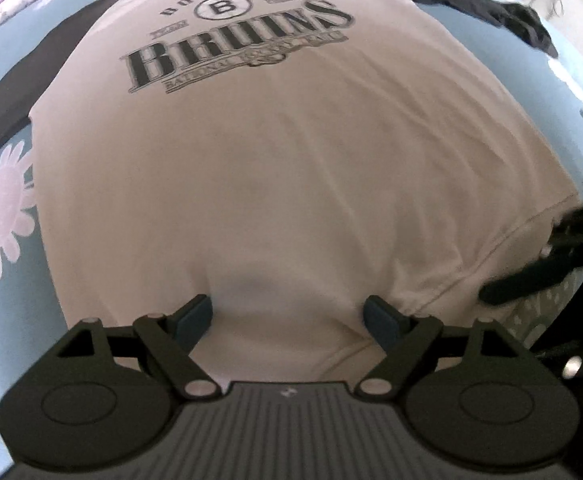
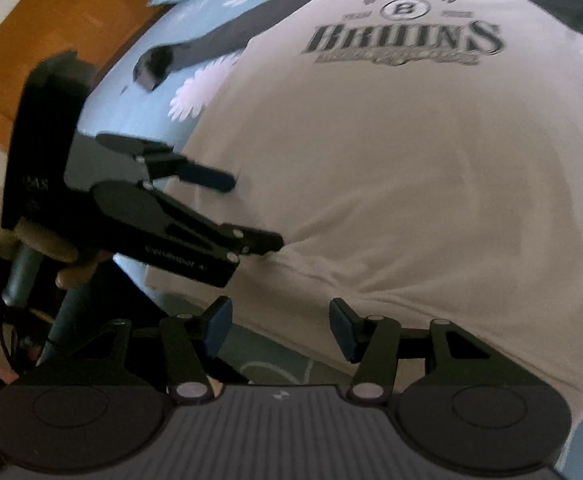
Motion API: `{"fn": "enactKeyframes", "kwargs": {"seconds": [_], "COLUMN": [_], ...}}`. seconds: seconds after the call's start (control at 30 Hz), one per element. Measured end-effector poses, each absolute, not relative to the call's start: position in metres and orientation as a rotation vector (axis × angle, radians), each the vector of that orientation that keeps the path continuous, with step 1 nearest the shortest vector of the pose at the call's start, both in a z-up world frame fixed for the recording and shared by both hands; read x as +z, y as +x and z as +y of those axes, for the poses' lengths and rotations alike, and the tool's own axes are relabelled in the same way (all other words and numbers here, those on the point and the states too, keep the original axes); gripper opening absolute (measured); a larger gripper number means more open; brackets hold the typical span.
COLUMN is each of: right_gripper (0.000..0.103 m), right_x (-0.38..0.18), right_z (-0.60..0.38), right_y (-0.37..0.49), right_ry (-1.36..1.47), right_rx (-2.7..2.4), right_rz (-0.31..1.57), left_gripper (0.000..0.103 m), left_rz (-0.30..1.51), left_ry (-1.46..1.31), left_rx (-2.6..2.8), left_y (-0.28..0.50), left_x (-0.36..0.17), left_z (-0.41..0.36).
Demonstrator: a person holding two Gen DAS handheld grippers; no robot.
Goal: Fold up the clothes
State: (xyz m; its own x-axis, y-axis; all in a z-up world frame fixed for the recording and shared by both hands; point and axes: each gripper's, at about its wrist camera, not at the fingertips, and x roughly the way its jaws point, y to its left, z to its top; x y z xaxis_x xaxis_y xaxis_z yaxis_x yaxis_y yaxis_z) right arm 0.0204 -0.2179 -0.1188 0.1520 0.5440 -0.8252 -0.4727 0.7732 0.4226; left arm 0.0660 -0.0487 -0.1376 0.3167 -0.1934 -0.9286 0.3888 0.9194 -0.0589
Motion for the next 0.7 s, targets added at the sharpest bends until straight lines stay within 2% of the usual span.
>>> {"fn": "enactKeyframes", "kwargs": {"seconds": [0.17,0.33,0.5,0.7], "right_gripper": [0.060,0.058,0.058,0.058], "right_x": [-0.117,-0.116,-0.132,-0.131], "right_z": [-0.206,-0.192,-0.179,-0.178], "right_y": [0.014,0.016,0.017,0.009], "right_ry": [0.014,-0.007,-0.058,-0.041], "right_rx": [0.793,0.861,0.830,0.852], "right_rz": [1.189,1.150,1.198,1.212], "left_gripper": [0.083,0.083,0.085,0.087], "left_rz": [1.114,1.183,1.248,1.244], "left_ry": [0.135,0.208,0.276,0.275], "left_rx": [-0.419,-0.425,-0.436,-0.457], "left_y": [0.053,0.040,0.027,0.017], "left_x": [-0.109,-0.128,-0.144,-0.145], "left_z": [-0.026,-0.027,-0.029,-0.023]}}
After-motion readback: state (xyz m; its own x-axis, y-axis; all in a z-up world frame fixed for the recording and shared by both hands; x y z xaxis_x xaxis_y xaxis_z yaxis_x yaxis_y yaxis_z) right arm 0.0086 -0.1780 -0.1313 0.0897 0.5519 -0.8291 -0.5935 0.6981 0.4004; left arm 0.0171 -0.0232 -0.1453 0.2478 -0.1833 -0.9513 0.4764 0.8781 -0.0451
